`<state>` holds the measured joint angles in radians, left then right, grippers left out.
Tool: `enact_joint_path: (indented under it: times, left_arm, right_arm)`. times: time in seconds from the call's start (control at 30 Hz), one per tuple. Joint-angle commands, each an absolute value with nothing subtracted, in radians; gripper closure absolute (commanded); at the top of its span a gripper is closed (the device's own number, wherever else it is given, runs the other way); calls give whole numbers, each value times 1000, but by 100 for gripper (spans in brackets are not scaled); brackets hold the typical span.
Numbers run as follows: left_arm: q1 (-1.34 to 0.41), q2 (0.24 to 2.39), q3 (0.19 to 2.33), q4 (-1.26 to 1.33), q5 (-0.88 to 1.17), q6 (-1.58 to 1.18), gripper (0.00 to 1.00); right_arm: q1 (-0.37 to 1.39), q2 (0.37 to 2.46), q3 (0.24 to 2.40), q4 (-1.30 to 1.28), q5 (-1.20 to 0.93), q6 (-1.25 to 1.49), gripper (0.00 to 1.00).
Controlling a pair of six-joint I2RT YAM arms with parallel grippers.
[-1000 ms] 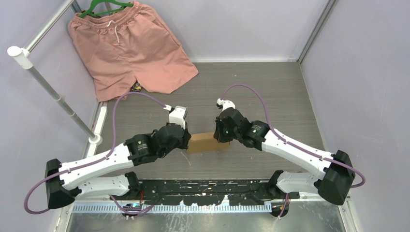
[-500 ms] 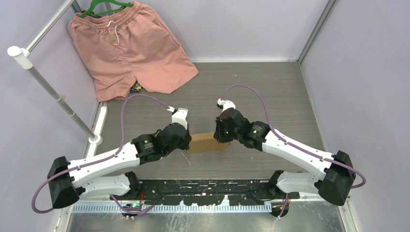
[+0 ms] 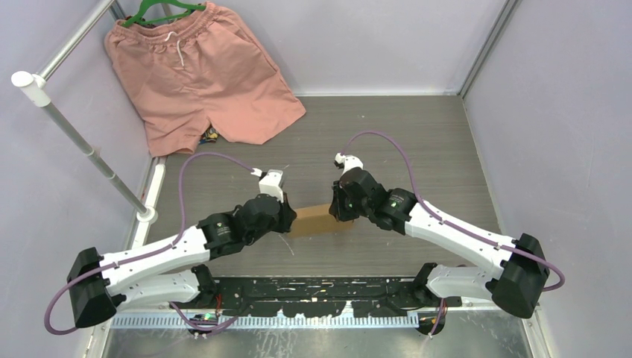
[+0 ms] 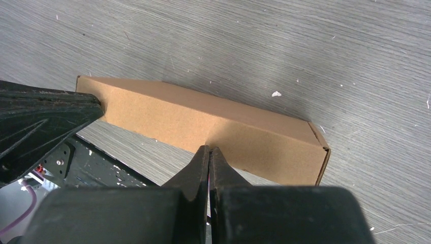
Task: Fold the paper box
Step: Close the paper box at the center of the board.
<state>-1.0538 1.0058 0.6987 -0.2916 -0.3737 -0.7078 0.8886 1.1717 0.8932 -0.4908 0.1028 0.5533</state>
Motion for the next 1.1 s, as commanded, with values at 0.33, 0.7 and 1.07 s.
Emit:
enact_joint_path:
  times: [0.33,0.7,1.07]
  left_arm:
    - [-1053,929,634,-362,-340,-744,98]
    - [-1056,906,625,-382,-327,-739,97]
    - [-1096,961,636,-371,-346,-740,98]
  right_arm:
    - [894,1223,840,-614,116,549,96]
    - [894,1201,875,-632,115,548,96]
    - [893,1227,921,-680,116,531,96]
